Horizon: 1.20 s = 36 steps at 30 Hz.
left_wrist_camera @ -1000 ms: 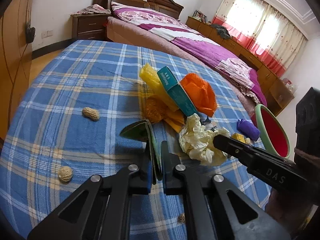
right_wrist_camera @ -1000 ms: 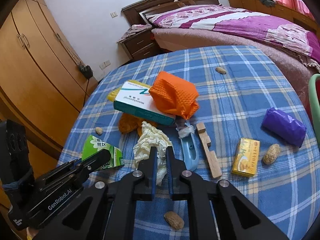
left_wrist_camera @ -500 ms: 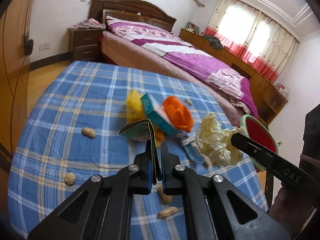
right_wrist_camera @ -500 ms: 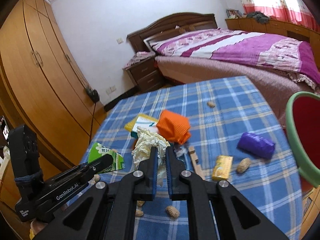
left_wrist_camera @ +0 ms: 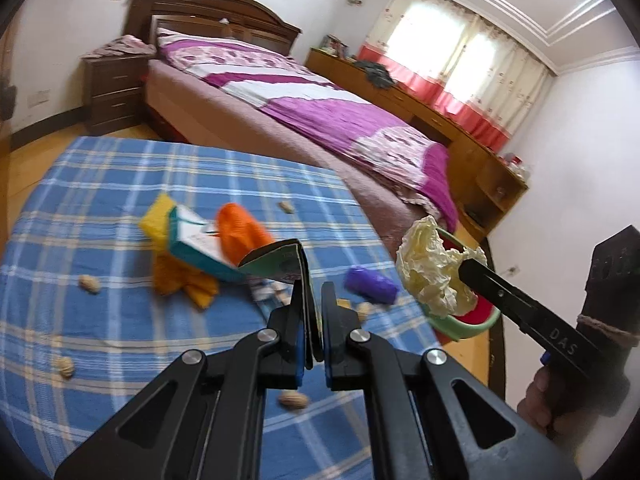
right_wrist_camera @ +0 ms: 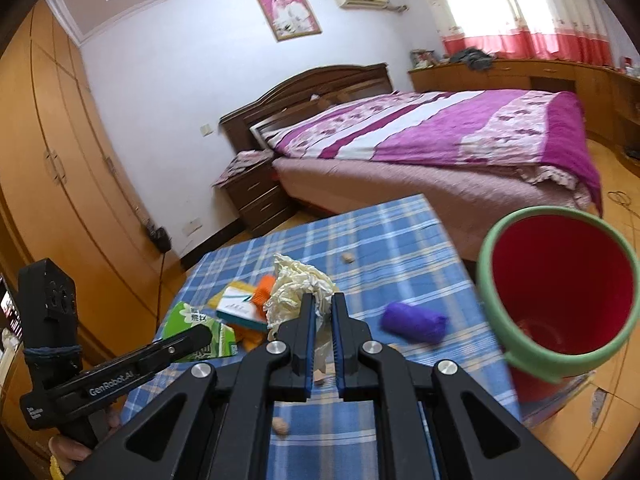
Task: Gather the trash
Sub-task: 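Carry the green box with the left gripper while the right carries the tissue to the bucket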
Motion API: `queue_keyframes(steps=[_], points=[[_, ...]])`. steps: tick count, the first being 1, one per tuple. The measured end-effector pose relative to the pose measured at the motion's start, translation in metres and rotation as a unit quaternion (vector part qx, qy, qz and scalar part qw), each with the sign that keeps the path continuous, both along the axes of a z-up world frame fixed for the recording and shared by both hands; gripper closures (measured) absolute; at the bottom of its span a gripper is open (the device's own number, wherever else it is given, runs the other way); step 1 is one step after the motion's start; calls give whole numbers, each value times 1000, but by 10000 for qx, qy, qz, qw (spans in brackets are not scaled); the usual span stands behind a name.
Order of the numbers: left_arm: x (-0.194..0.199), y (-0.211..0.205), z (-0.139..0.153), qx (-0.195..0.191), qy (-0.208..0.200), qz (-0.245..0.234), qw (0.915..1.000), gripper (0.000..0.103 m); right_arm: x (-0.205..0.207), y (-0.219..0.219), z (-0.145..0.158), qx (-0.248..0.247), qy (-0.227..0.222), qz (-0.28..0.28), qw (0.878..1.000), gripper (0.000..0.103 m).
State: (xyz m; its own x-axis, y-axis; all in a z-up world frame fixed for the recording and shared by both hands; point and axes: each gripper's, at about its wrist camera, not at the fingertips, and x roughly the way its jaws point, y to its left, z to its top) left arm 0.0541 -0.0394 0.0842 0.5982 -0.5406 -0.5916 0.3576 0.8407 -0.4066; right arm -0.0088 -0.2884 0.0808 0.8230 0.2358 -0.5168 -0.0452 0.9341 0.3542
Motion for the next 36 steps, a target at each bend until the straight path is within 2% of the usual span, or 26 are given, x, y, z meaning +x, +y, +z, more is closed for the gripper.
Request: queue_keyframes(steps=[10, 22, 29, 36], points=[[1, -54, 22, -69, 6, -584, 9983, 98, -23, -59, 12, -45, -215, -571, 9981, 94], [2, -128, 38, 81, -87, -1181, 9929, 98, -45, -124, 16, 39, -319, -1203, 9922, 94], [9, -172, 36, 224, -77, -1495, 9885, 98, -51, -163, 11, 35, -318, -1644, 9859, 94], [19, -224, 19, 405, 49, -1780, 9832, 98, -51, -205, -7, 143, -168, -2010, 9794, 94]])
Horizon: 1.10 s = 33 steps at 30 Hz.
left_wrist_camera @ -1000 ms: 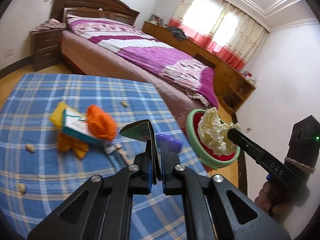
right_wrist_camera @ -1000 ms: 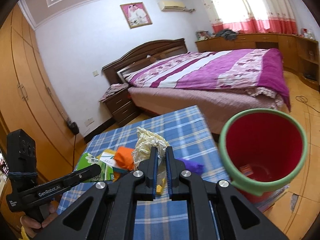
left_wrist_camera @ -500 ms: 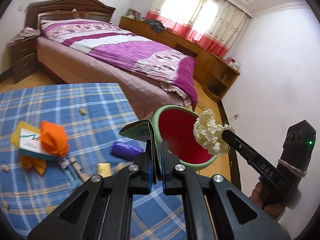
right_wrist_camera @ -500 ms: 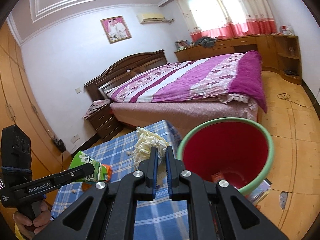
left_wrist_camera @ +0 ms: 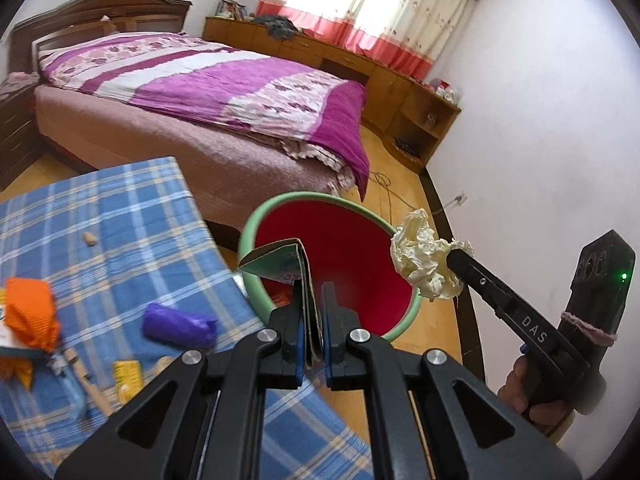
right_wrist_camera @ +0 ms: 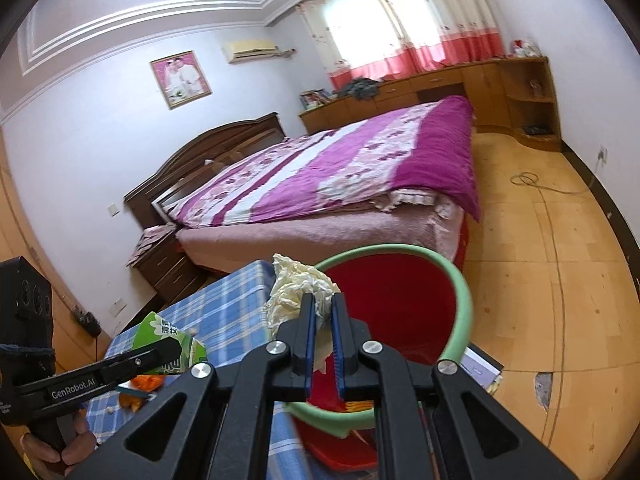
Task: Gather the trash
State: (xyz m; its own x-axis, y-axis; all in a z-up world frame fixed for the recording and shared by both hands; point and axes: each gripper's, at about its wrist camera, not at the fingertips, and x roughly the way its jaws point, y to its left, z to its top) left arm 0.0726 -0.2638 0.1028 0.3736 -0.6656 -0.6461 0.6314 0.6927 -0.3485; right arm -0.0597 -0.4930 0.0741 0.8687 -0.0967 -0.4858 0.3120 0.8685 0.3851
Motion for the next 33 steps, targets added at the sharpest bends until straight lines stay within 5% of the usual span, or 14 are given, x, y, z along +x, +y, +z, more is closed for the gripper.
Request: queue_keyframes(steps=[15, 17, 21, 28, 33], points=[[15, -65, -52, 390, 270, -420, 9980, 97, 22, -44, -58, 421, 565, -258, 9972, 92], [16, -68, -54, 464, 240, -415, 9978, 90, 23, -45, -61, 436, 589, -259, 9970, 90], [19, -65, -57, 481, 298, -321, 9979, 77, 25, -44, -63, 471, 598, -253, 9968, 90], [23, -46, -55, 368, 395, -61, 9985, 76, 25, -39, -61, 442, 566, -203, 9972, 71], [20, -29, -53, 299, 446, 90, 9985, 76, 23, -32, -55, 379, 515, -166, 9978, 67]])
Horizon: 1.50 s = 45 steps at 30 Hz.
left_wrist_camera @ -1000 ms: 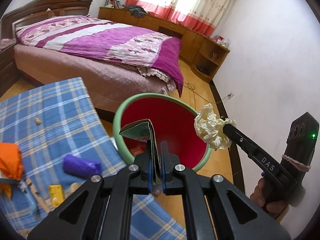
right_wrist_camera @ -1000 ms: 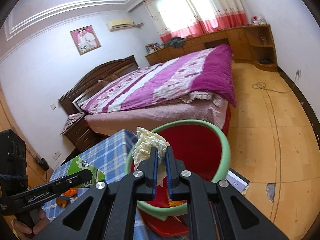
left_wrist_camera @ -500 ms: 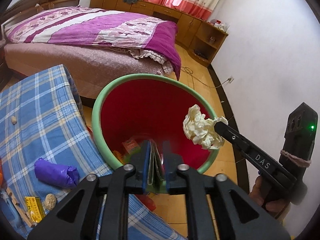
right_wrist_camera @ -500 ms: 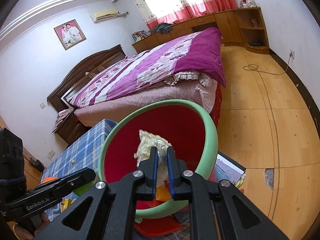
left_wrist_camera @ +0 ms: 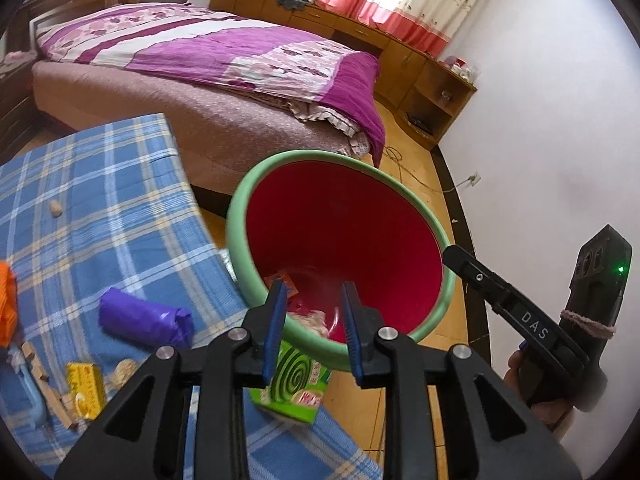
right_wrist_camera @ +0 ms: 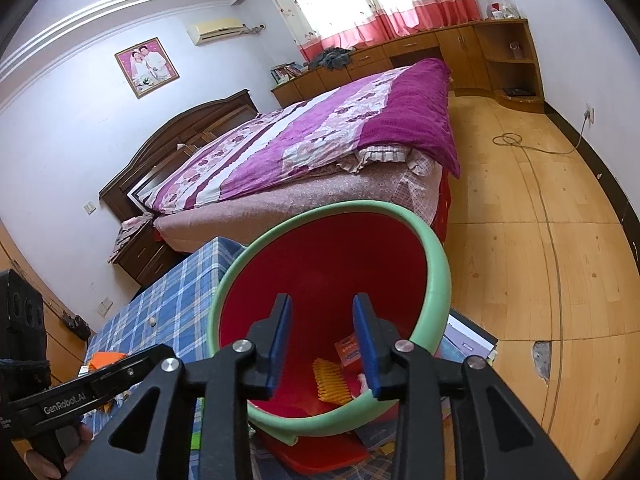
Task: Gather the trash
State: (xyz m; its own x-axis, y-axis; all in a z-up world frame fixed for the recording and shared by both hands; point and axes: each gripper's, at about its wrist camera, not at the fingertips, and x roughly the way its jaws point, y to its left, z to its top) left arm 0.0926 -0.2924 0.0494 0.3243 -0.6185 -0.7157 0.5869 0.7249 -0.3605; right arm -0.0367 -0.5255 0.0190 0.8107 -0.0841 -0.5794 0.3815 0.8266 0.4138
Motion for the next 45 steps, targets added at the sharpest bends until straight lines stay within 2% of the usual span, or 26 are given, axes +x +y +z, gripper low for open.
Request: queue_keyframes(steps=[11, 17, 20, 24, 34, 38, 45], points=[[-2, 43, 7, -92, 4, 398, 9992, 76, -4, 25, 14, -111, -59, 182, 9998, 62], [-4, 62, 7, -78, 25, 590, 9982, 75, -6, 46, 12, -12, 16, 381, 9993, 54], [-5, 72, 6, -60, 34, 693, 9976, 70, -6, 59, 8, -28, 133, 498, 9987, 52], [-7, 87, 5, -29, 4, 827, 9966, 69, -7, 73, 2, 44, 251, 625, 9977, 45], [-13, 131, 0, 43, -38, 1193, 9928, 64, -3, 110, -18, 192, 643, 957, 9931, 41], [-16, 151, -3, 151, -148, 1381, 9902, 60, 0, 124, -26, 70, 838, 1043, 9910, 37], [-17, 184, -16, 344, -136, 1699, 9848, 59, 12, 139, -38, -99, 1110, 1161, 9870, 32]])
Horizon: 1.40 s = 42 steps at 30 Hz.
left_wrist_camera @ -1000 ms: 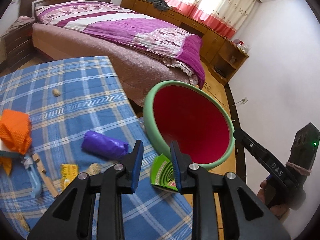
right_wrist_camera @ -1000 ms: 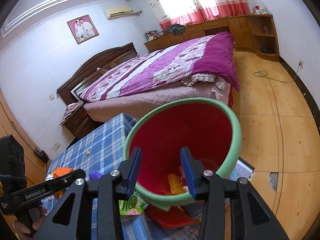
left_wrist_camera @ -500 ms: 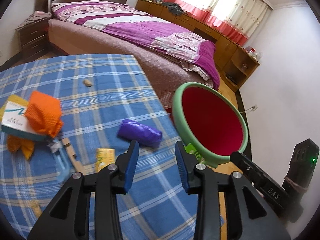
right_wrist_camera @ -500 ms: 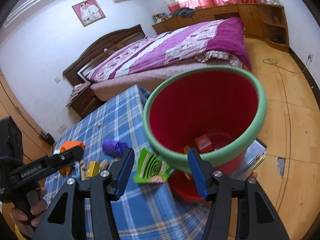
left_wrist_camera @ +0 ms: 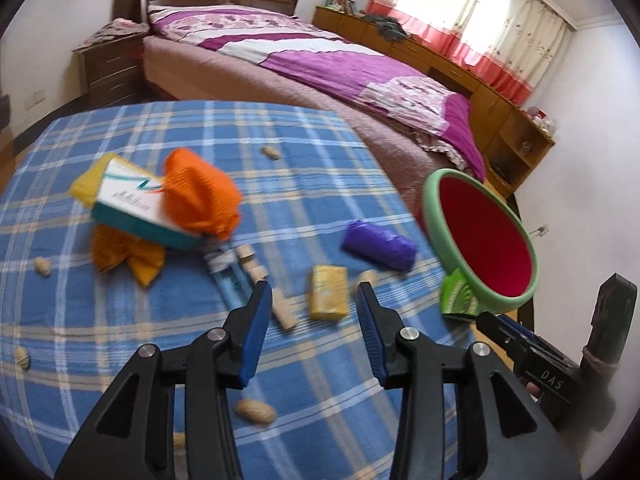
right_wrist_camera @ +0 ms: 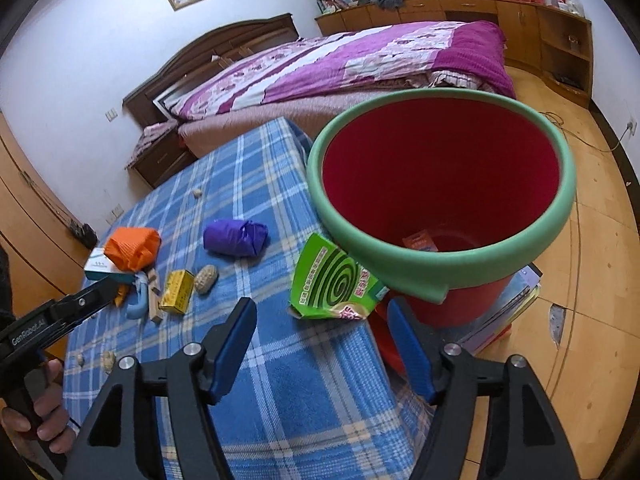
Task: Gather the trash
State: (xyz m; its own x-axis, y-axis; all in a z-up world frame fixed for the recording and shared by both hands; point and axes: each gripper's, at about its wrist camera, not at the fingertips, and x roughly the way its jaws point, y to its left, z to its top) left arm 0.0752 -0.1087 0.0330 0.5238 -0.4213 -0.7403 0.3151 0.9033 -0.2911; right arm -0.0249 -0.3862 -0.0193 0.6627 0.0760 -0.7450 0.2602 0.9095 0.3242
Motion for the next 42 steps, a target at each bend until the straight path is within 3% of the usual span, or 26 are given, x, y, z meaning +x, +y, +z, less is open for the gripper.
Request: queue_keyframes(steps=[15, 17, 19, 21, 27, 31, 39, 42], points=[[19, 10, -33, -12, 391, 269, 9989, 59, 22, 5, -13, -71, 22, 4, 10000, 32], [20, 12, -34, -2, 378, 320, 9988, 59, 25, 4, -14, -18, 9, -40, 10000, 37], [21, 17, -34, 37, 320, 423, 9986, 59, 26, 4, -15, -28, 18, -60, 10000, 49], [22, 21, -34, 69, 279, 482, 9984, 59, 26, 4, -15, -118, -9, -77, 9999, 56], [28, 24, -42, 229, 328, 590, 9975, 59, 26, 8, -13, -268, -93, -78, 9996, 65], [31, 23, -47, 335, 338, 617, 9970, 59, 24, 12, -11, -333, -143, -7, 9993, 79], [31, 21, -47, 440, 255, 616, 9968, 60, 24, 22, -16, -349, -157, 195, 9991, 89], [32, 19, -48, 396, 246, 590, 9972, 66, 23, 26, -19, -319, -194, 287, 9989, 93]])
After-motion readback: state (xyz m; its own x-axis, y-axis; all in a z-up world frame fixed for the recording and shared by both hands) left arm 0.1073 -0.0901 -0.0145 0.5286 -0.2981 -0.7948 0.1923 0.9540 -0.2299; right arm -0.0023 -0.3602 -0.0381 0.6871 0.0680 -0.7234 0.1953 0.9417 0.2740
